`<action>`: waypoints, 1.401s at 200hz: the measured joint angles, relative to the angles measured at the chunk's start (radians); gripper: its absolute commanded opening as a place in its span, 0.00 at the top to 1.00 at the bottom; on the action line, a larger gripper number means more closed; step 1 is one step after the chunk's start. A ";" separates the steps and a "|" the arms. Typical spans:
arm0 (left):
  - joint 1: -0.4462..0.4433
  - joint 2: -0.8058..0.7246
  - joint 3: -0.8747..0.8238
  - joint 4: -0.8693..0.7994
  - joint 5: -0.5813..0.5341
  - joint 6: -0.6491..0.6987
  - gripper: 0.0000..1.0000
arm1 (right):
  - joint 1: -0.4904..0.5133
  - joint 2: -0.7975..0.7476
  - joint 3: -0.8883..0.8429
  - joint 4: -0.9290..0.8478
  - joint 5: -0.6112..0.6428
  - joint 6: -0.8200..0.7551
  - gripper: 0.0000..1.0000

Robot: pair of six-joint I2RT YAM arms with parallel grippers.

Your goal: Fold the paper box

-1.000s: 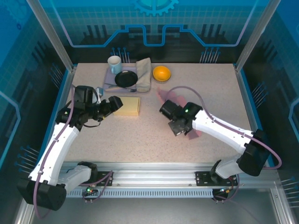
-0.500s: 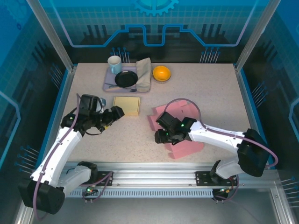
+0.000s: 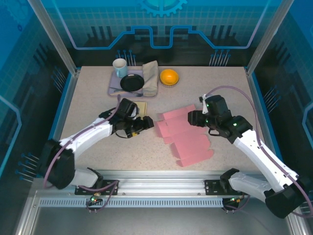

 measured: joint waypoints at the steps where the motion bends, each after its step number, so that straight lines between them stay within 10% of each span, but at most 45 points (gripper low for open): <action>1: -0.002 0.008 0.002 0.006 -0.001 0.000 0.13 | -0.002 -0.001 -0.001 0.001 -0.002 -0.002 0.41; 129: -0.071 0.344 0.072 0.287 -0.057 -0.023 0.64 | -0.068 0.136 -0.059 0.108 -0.220 -0.145 0.43; 280: -0.069 0.441 0.203 0.262 -0.169 0.073 0.65 | -0.072 0.179 0.006 0.125 -0.320 -0.189 0.44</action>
